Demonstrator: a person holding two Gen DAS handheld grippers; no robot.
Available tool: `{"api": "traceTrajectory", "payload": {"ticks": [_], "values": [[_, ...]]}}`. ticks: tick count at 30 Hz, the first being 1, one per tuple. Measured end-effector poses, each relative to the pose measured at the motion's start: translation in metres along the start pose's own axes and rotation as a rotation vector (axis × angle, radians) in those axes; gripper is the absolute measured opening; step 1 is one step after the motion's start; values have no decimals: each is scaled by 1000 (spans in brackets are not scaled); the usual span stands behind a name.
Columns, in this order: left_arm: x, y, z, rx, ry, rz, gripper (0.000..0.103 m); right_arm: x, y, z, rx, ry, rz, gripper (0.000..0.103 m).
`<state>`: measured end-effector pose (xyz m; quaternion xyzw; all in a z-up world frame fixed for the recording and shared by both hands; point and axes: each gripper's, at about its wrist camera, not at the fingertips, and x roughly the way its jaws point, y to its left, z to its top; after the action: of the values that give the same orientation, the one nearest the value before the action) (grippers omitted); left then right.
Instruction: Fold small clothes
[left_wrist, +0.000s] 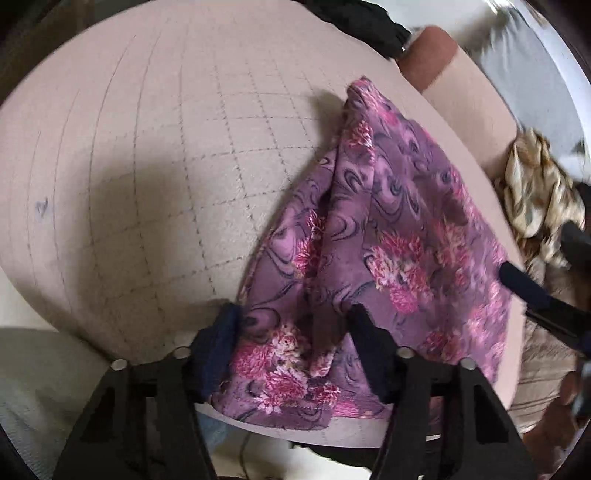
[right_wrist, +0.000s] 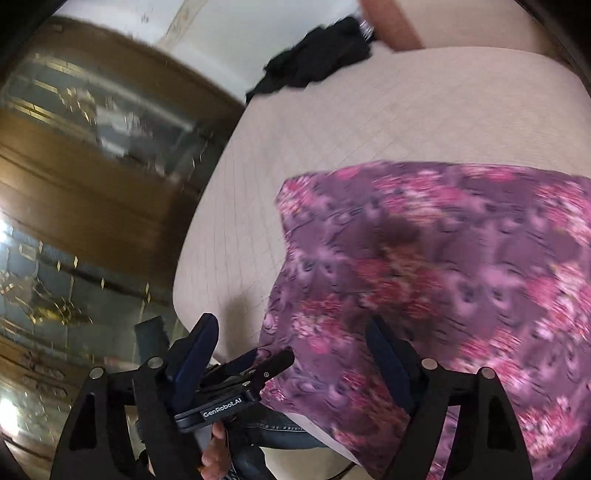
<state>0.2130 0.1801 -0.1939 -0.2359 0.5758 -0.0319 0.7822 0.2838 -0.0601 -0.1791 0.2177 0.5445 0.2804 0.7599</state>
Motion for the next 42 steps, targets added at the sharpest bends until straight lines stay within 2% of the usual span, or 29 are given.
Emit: {"api": "traceTrajectory", "payload": {"ticks": [3,9,13,14,17,18,19,23,26,30,33,35,40,41,42], "values": [[1,-3,-6,23,24,-34,46,30,12,12,-23,66,-32,84],[3,7,-3,-29,42,-77,46,84,36,32,-74,173,-127,83],[3,12,6,-73,41,-122,46,97,46,36,-81,188,-148,83],[-2,13,6,-78,26,-125,49,97,47,36,-79,184,-149,83],[-16,6,7,-53,-42,-98,72,84,53,32,-80,143,-171,83],[-20,5,7,-39,-58,-88,77,81,55,30,-74,128,-177,84],[-20,4,6,-34,-57,-84,77,75,54,28,-62,110,-182,85],[0,9,7,-79,36,-95,77,60,45,23,-19,95,-197,86],[3,9,6,-89,40,-123,77,57,43,22,-19,105,-213,86],[5,10,6,-100,55,-140,71,71,42,26,2,156,-197,84],[5,8,6,-99,57,-143,71,95,42,30,20,238,-226,70],[6,6,5,-90,62,-146,71,109,43,34,16,276,-253,70],[9,1,6,-86,60,-107,61,130,42,46,39,319,-277,70],[9,2,7,-93,58,-98,55,135,41,48,42,336,-281,70],[9,2,7,-94,54,-89,45,139,41,49,42,351,-285,70]]}}
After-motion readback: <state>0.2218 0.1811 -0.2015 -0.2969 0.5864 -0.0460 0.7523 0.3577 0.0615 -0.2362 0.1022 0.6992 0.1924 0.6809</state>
